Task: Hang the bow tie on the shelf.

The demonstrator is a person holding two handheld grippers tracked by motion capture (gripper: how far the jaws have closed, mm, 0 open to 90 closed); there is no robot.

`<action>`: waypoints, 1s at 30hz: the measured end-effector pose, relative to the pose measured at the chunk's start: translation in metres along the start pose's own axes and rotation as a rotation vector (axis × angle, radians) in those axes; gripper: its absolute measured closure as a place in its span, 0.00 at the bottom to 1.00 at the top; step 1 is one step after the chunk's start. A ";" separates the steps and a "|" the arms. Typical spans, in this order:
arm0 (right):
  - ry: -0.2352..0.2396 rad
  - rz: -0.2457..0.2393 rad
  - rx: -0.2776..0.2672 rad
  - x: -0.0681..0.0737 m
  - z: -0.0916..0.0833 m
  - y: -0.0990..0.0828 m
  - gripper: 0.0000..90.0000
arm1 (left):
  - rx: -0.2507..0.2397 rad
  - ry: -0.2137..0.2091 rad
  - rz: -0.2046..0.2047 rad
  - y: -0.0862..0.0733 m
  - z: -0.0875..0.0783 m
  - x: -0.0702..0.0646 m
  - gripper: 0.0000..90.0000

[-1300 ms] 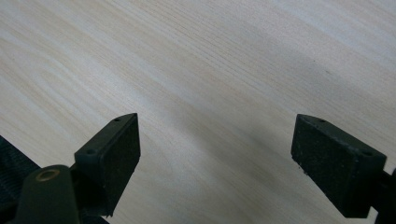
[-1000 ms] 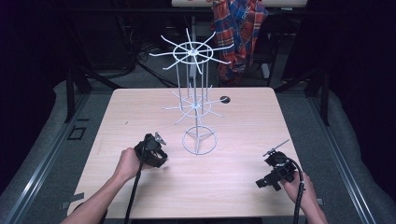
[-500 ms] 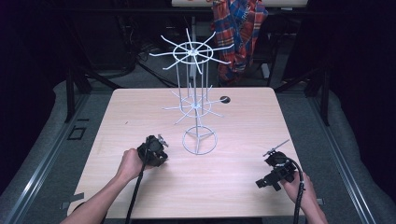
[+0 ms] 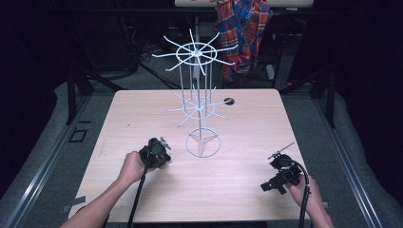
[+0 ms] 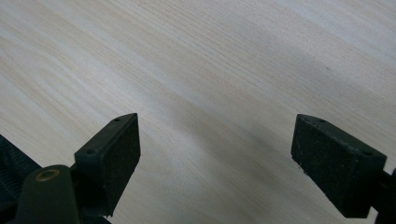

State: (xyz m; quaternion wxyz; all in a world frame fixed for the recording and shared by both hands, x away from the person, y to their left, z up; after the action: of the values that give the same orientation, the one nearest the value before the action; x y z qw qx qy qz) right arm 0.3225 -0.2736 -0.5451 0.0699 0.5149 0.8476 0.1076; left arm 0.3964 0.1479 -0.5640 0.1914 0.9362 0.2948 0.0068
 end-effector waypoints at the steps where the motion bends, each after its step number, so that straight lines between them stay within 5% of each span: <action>1: 0.000 0.000 0.000 0.000 0.000 0.000 0.17 | 0.000 0.000 0.000 0.000 0.000 0.000 0.99; 7: 0.011 -0.016 0.020 -0.001 -0.002 0.000 0.17 | -0.073 -0.025 -0.033 -0.001 -0.012 0.006 0.99; 12: 0.006 -0.007 0.003 -0.001 -0.001 0.000 0.17 | -0.218 -0.116 -0.098 -0.005 -0.033 0.017 0.99; 16: -0.003 -0.020 0.017 -0.003 -0.001 0.000 0.17 | -0.288 -0.160 -0.139 -0.008 -0.043 0.024 0.99; 30: -0.001 -0.019 0.020 -0.002 -0.001 0.000 0.17 | -0.445 -0.235 -0.202 -0.014 -0.071 0.036 1.00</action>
State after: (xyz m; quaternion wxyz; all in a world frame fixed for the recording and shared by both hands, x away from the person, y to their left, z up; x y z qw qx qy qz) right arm 0.3231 -0.2760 -0.5443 0.0662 0.5077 0.8534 0.0983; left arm 0.4092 0.2040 -0.5070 0.4252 0.8312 0.3537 -0.0564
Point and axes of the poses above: each handheld gripper's, and its own axes: z roughly forward along the jaws, y roughly out of its top, x roughly to its left, the point moved 2 cm from there along z, roughly forward along the jaws, and after that the axes turned 11 degrees about -y, right-handed, at the moved point
